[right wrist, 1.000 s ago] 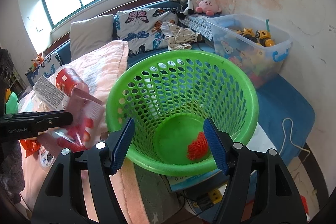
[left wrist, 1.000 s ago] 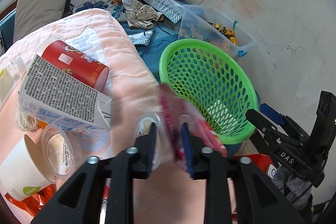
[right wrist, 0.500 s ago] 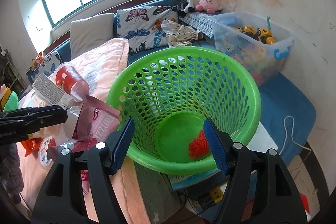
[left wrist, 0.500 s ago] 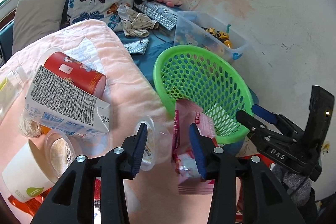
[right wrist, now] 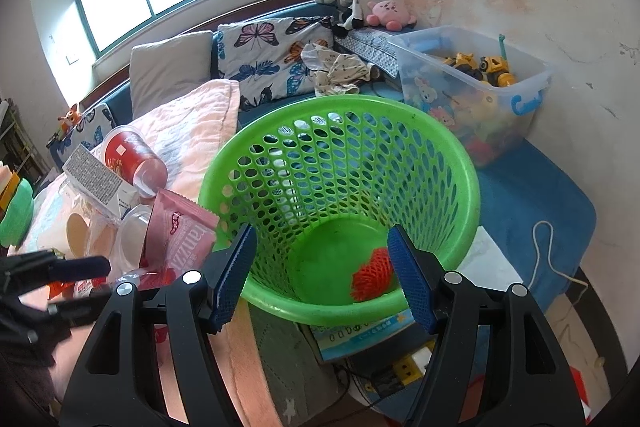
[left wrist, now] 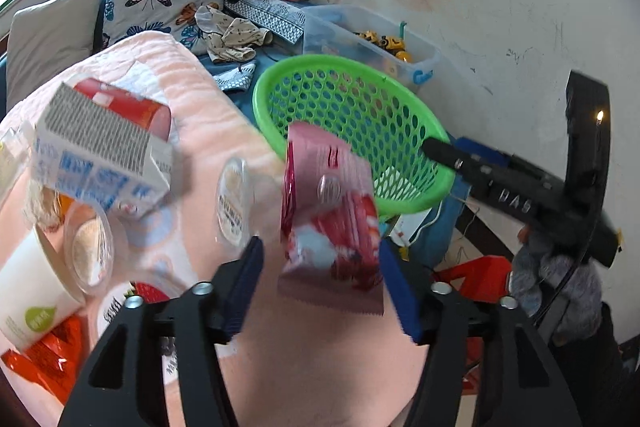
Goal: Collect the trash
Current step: 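Carry the pink wrapper over the green basket and open the left tool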
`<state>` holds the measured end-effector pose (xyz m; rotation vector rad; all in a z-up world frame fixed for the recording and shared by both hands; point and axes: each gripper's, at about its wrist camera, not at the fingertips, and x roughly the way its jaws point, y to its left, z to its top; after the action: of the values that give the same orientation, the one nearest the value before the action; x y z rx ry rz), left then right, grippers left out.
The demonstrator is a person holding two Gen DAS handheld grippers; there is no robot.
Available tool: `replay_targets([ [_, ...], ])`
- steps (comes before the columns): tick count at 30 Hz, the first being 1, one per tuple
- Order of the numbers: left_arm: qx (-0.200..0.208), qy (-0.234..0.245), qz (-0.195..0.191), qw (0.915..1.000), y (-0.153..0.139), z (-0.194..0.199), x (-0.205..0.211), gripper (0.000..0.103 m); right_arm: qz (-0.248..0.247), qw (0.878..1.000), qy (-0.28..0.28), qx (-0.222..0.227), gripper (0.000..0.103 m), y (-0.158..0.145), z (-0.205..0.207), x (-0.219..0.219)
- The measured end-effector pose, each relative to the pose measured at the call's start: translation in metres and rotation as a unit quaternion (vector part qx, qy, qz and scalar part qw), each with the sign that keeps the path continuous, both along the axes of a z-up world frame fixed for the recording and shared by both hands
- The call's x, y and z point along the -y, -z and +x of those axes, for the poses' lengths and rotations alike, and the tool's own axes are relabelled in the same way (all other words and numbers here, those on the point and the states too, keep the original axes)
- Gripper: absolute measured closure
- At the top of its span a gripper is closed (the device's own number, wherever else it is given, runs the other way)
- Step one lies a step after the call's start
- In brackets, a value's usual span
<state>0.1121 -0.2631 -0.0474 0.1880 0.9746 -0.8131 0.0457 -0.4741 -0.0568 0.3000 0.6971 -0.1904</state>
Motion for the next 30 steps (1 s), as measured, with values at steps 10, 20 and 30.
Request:
replay_targets([
  [10,-0.053,-0.029,-0.028,0.9978,0.027,0.008,-0.010,0.057,0.004,1.000,0.006,-0.002,0.035,0.002,-0.005,0.004],
  [20,-0.039,-0.022,-0.046,0.9979,0.016,0.000,-0.011,0.090,0.004,1.000,0.017,0.001,0.035,0.002,-0.010,0.011],
  [30,-0.007,-0.011,-0.076,0.9970,-0.025,0.005,0.004,0.092,0.005,0.999,0.034,0.008,0.035,0.000,-0.022,0.023],
])
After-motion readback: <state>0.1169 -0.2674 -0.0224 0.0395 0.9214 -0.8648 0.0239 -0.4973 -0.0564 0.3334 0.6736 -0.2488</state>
